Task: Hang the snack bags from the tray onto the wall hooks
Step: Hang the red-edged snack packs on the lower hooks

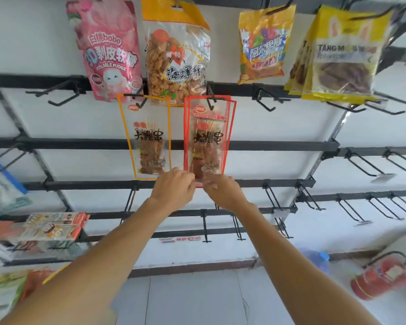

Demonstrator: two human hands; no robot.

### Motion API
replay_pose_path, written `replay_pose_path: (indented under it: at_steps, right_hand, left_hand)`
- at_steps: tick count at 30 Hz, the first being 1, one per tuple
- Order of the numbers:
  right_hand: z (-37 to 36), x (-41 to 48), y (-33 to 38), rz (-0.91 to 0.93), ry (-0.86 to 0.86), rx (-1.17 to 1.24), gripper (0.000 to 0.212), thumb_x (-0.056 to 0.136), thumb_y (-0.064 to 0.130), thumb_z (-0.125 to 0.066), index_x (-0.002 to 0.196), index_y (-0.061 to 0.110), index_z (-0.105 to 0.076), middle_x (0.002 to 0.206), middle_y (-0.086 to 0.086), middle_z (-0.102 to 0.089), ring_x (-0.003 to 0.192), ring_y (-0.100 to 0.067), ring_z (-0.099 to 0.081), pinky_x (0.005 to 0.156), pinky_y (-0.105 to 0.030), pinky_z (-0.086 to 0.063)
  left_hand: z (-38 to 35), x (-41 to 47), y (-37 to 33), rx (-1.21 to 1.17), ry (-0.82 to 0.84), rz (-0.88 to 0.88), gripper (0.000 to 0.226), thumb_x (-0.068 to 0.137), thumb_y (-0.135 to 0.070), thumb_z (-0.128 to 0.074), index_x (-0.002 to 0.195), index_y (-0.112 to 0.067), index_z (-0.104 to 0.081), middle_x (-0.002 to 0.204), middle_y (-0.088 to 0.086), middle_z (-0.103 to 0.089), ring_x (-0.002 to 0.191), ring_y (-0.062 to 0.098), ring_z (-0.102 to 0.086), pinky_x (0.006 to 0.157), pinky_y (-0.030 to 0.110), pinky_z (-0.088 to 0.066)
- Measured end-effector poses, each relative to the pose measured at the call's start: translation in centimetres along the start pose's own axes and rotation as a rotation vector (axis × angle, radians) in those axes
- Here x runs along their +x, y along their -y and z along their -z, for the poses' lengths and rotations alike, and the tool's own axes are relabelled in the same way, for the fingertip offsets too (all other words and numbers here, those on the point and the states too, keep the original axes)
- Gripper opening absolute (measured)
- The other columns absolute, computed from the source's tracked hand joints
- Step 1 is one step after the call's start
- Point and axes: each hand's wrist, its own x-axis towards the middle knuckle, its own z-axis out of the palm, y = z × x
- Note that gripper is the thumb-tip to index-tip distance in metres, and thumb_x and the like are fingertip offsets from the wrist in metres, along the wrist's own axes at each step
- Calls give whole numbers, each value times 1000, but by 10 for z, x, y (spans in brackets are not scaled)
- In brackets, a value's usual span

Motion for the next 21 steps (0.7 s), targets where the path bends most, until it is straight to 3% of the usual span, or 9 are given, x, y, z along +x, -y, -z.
replay_pose_path:
  at_steps: [2, 6, 12, 14, 17, 21]
  right_hand:
    - [-6, -15, 2, 0, 76, 0, 28, 96, 35, -54, 118, 28, -68, 119, 2, -70, 109, -26, -64, 92, -38, -52]
    - [-22, -36, 18, 113, 170, -116, 52, 98, 45, -53, 145, 23, -47, 147, -2, -51, 132, -27, -48, 107, -43, -42]
    - [-82, -64, 75, 263, 386, -198, 48, 95, 36, -53, 142, 25, -50, 148, -3, -48, 135, -31, -42, 110, -47, -39]
    - [-108, -79, 102, 324, 433, -211, 55, 95, 41, -55, 147, 26, -44, 154, -4, -41, 139, -31, -37, 114, -47, -34]
    - [-139, -96, 136, 402, 468, -261, 69, 95, 55, -52, 155, 30, -30, 164, -4, -23, 148, -33, -23, 119, -49, -24]
    - [-187, -121, 184, 462, 536, -322, 77, 93, 70, -40, 157, 41, -8, 168, -2, -6, 152, -34, -10, 121, -55, -12]
  left_hand:
    - [-2, -26, -3, -22, 23, 84, 21, 89, -18, -50, 102, -18, -67, 101, 0, -70, 100, 25, -62, 72, 36, -51]
    - [4, -81, 3, -22, 123, 214, 43, 92, -22, -52, 135, -22, -58, 134, 0, -62, 121, 23, -57, 96, 39, -48]
    - [27, -164, 45, 0, 237, 334, 53, 91, -28, -54, 143, -24, -47, 147, 0, -50, 129, 25, -49, 107, 40, -40]
    - [34, -197, 59, 25, 303, 403, 58, 93, -31, -54, 149, -25, -39, 157, 4, -36, 142, 28, -33, 117, 40, -26]
    - [39, -242, 80, 117, 430, 482, 67, 97, -48, -46, 156, -35, -17, 166, 2, 4, 152, 29, 8, 121, 52, 1]
    - [47, -307, 116, 135, 461, 662, 78, 90, -69, -32, 154, -45, 4, 163, 0, 22, 150, 34, 18, 116, 64, 7]
